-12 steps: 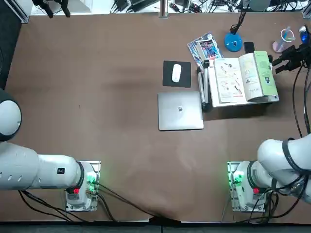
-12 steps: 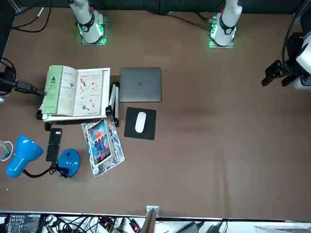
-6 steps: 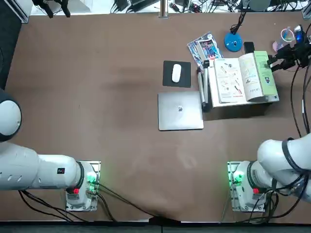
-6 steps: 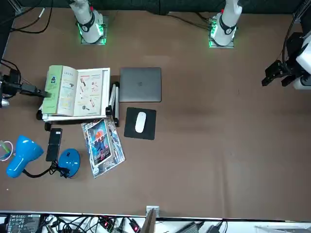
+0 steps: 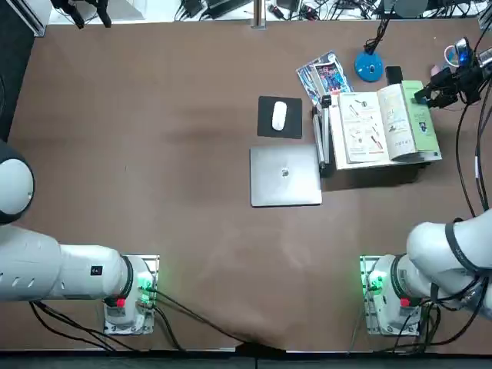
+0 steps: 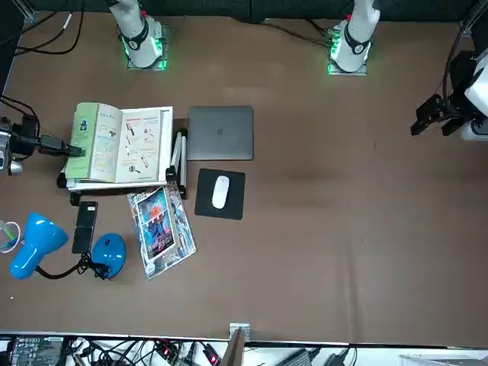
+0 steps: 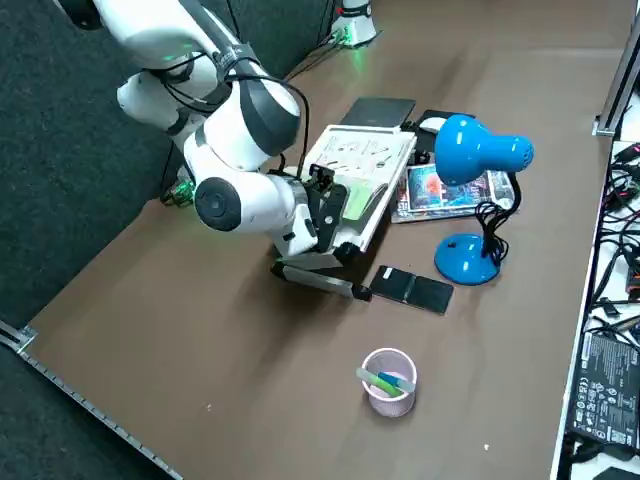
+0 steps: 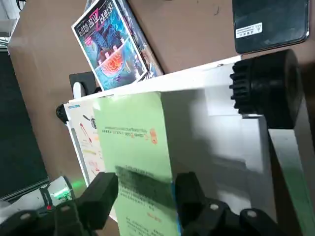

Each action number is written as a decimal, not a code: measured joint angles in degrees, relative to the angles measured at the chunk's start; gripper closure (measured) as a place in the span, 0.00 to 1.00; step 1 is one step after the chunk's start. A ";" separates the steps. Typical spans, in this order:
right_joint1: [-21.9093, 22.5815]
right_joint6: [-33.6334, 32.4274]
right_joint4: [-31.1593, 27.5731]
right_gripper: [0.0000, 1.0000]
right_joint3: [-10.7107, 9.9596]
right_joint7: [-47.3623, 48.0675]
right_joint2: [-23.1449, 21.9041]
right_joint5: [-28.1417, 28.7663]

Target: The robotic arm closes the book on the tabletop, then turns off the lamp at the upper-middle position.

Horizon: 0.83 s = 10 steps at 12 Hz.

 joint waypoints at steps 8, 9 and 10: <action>0.09 -1.53 0.52 0.20 0.00 0.00 -0.45 0.17; 0.09 -1.72 0.63 0.14 0.00 0.00 -0.50 0.19; 0.11 -1.89 0.75 0.12 0.00 0.00 -0.59 0.20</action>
